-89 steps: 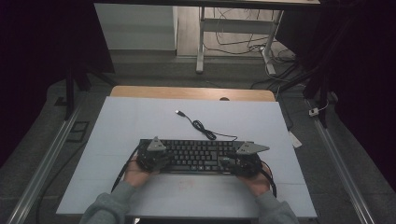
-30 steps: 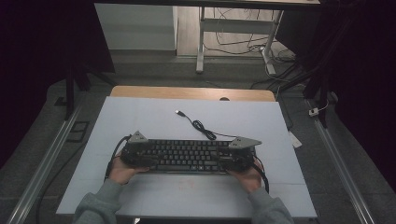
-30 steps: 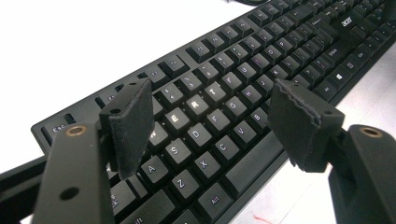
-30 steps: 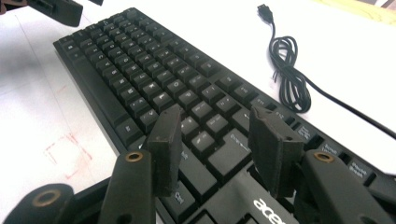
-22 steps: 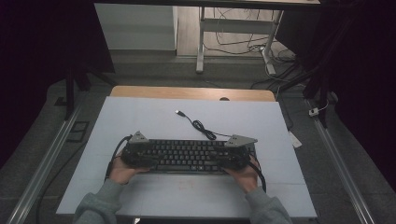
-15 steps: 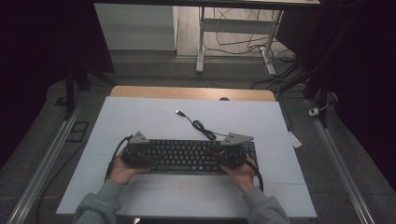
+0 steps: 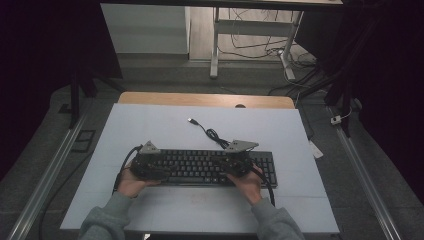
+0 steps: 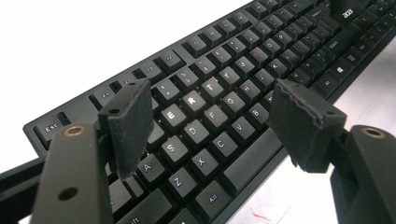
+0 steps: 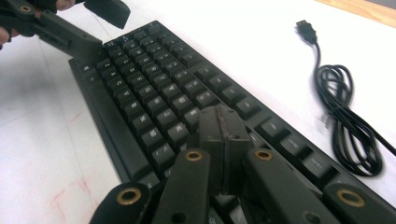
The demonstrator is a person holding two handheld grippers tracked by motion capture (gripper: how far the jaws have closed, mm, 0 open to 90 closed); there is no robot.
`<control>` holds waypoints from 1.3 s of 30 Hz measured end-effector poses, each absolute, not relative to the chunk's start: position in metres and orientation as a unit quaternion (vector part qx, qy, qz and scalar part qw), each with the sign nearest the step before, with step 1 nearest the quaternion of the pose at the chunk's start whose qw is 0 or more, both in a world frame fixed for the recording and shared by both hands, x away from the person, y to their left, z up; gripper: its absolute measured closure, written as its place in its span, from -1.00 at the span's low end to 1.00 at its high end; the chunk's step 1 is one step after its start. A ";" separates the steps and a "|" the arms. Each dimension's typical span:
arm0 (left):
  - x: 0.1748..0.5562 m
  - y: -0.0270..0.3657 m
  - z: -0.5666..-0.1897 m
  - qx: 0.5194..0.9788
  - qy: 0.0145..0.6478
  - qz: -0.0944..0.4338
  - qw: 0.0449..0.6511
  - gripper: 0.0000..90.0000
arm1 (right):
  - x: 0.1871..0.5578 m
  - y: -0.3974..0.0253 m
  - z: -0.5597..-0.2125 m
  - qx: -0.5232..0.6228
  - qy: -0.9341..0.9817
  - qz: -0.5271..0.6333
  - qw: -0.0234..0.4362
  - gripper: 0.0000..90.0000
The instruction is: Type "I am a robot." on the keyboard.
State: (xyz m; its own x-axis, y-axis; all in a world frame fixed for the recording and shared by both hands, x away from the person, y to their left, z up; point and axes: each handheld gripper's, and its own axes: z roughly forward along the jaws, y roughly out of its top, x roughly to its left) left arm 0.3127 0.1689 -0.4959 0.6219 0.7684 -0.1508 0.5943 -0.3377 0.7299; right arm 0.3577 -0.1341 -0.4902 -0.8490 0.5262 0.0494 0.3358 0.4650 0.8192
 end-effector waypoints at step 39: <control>0.312 0.169 -0.497 0.814 0.418 0.113 0.389 -0.33 | 0.374 -0.096 -0.518 0.236 0.883 0.389 0.120 0.99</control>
State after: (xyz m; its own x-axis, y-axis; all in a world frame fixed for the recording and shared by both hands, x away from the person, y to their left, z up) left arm 0.3124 0.1695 -0.4974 0.6255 0.7672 -0.1416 0.5923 -0.3489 0.7262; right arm 0.3739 -0.0960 -0.5181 -0.8601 0.5093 -0.0294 0.3223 0.5870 0.7427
